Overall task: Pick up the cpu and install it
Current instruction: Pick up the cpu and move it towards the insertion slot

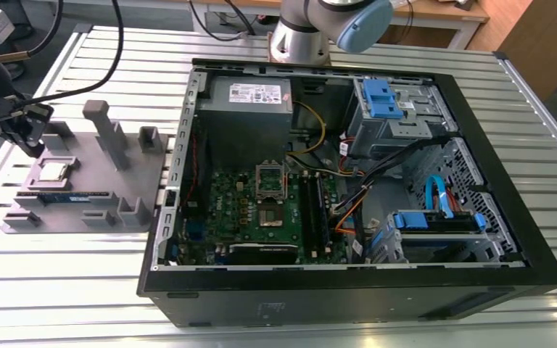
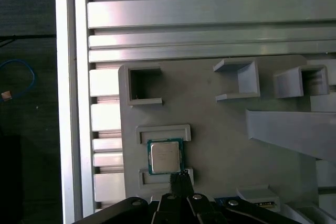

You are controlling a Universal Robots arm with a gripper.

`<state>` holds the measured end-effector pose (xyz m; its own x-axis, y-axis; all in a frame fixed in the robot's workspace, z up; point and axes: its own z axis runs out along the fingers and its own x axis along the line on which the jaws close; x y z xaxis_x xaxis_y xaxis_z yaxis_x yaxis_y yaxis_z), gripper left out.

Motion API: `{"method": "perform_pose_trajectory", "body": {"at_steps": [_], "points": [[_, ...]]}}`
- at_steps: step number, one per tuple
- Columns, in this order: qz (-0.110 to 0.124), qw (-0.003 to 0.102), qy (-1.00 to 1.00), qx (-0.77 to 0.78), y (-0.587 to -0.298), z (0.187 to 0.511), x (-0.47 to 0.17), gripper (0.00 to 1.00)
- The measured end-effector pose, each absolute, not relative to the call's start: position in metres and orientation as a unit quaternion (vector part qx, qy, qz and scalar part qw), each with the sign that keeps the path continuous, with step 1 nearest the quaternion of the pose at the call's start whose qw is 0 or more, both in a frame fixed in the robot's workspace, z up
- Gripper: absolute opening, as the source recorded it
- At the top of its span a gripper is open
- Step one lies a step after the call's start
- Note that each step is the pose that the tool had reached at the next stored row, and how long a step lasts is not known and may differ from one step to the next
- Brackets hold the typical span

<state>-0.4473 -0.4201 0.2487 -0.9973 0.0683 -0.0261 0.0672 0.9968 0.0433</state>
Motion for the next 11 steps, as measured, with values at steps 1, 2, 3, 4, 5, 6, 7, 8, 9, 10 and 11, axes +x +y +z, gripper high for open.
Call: {"method": "perform_pose_trajectory", "body": {"at_steps": [1, 2, 3, 4, 5, 6, 7, 8, 9, 10, 11], "points": [[0.021, 0.014, 0.999, 0.034, -0.42, 0.248, -0.448, 0.11], [0.021, 0.014, 0.999, 0.034, -0.42, 0.246, -0.449, 0.11], [0.021, 0.014, 0.999, 0.034, -0.42, 0.245, -0.45, 0.11], [0.021, 0.014, 0.999, 0.034, -0.42, 0.243, -0.451, 0.11], [0.021, 0.014, 0.999, 0.034, -0.42, 0.241, -0.451, 0.11], [0.021, 0.014, 0.999, 0.034, -0.42, 0.24, -0.452, 0.11], [0.021, 0.014, 0.999, 0.034, -0.42, 0.238, -0.452, 0.11], [0.021, 0.014, 0.999, 0.034, -0.419, 0.236, -0.452, 0.11], [0.021, 0.014, 0.999, 0.034, -0.419, 0.235, -0.453, 0.11], [0.021, 0.013, 0.999, 0.034, -0.419, 0.233, -0.453, 0.11], [0.021, 0.013, 0.999, 0.034, -0.419, 0.231, -0.453, 0.11]]}}
